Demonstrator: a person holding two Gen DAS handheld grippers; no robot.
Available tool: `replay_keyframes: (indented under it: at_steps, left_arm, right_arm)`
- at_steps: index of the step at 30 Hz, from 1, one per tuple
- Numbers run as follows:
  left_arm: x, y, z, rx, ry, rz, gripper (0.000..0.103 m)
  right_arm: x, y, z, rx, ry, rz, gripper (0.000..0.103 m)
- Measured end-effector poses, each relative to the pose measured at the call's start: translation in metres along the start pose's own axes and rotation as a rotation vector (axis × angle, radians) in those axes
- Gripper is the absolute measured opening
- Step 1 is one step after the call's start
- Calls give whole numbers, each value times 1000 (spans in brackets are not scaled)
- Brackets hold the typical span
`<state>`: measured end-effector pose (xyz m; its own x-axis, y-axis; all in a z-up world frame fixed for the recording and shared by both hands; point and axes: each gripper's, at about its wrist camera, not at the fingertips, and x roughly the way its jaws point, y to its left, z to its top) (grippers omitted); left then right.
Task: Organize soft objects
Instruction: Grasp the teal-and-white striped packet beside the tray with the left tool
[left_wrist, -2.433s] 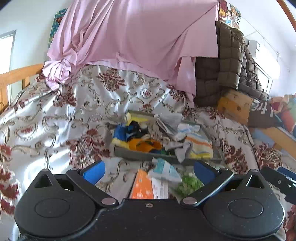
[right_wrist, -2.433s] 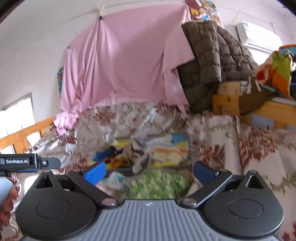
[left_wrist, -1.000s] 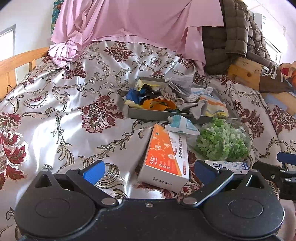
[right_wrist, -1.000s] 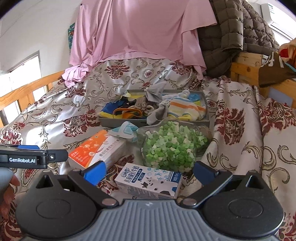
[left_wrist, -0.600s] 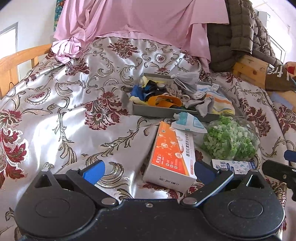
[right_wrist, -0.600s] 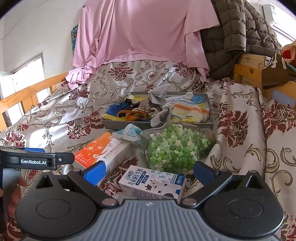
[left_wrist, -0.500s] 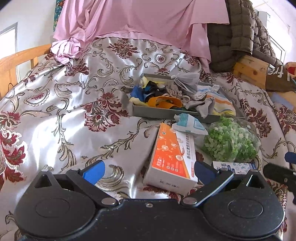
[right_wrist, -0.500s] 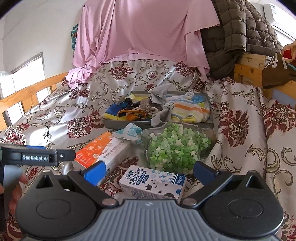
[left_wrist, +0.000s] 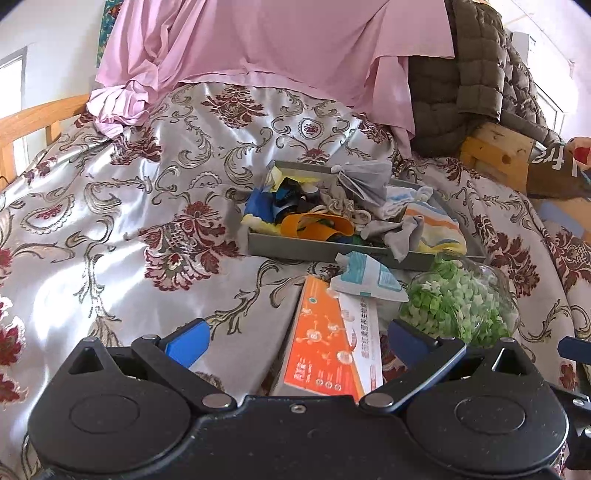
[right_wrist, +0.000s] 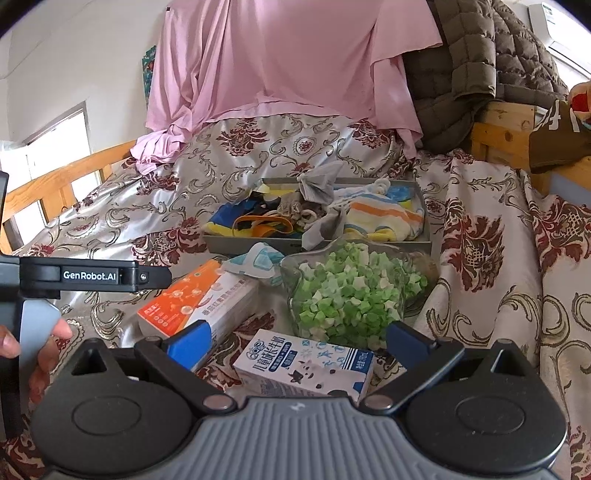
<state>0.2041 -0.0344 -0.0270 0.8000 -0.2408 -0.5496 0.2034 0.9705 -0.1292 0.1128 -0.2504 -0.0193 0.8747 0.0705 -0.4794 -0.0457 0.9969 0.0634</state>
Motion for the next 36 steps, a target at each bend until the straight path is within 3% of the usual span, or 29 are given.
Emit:
replay_keyframes:
  at_steps: [11,21,36]
  left_arm:
    - [25,-10,17,120,-17,-73,102]
    - [67,-17,34,223,27,-132,102]
    - [118,-36,60,88,100,-148,102]
  right_arm:
    - [21,-20,16,58,-107,-15,103]
    - [59,-33,27,36,-187,-14,103]
    - [72,-39,19,-11,-196,-14,103]
